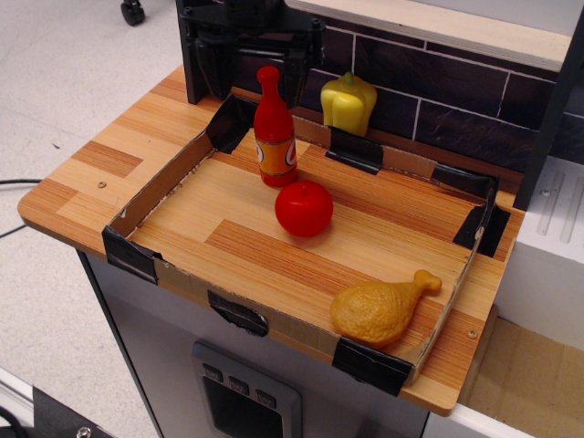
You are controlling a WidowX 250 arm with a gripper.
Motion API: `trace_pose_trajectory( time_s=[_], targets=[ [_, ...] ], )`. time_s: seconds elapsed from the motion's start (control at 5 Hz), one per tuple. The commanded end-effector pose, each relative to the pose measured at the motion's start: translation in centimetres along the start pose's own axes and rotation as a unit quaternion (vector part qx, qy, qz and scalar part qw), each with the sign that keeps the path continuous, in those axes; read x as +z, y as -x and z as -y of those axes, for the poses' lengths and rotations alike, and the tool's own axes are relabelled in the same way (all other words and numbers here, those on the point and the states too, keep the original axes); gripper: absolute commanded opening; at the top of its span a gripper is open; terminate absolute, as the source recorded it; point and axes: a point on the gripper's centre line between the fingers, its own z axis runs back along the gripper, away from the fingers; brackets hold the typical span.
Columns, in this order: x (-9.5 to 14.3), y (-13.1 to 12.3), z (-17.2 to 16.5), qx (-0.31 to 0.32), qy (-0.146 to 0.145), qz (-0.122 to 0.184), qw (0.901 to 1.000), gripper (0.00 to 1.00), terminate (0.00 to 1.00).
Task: Topple hot sauce bottle
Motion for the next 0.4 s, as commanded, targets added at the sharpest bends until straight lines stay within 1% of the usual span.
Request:
trace_pose_trajectory(
  time_s=[0.0, 0.2],
  targets=[
    [1.31, -2.02, 0.63, 0.009, 0.013, 0.033, 0.9993, 1.0, 0.0],
    [0.69, -2.24, 0.52, 0.023, 0.019, 0.02, 0.9994, 0.0, 0.0]
  ],
)
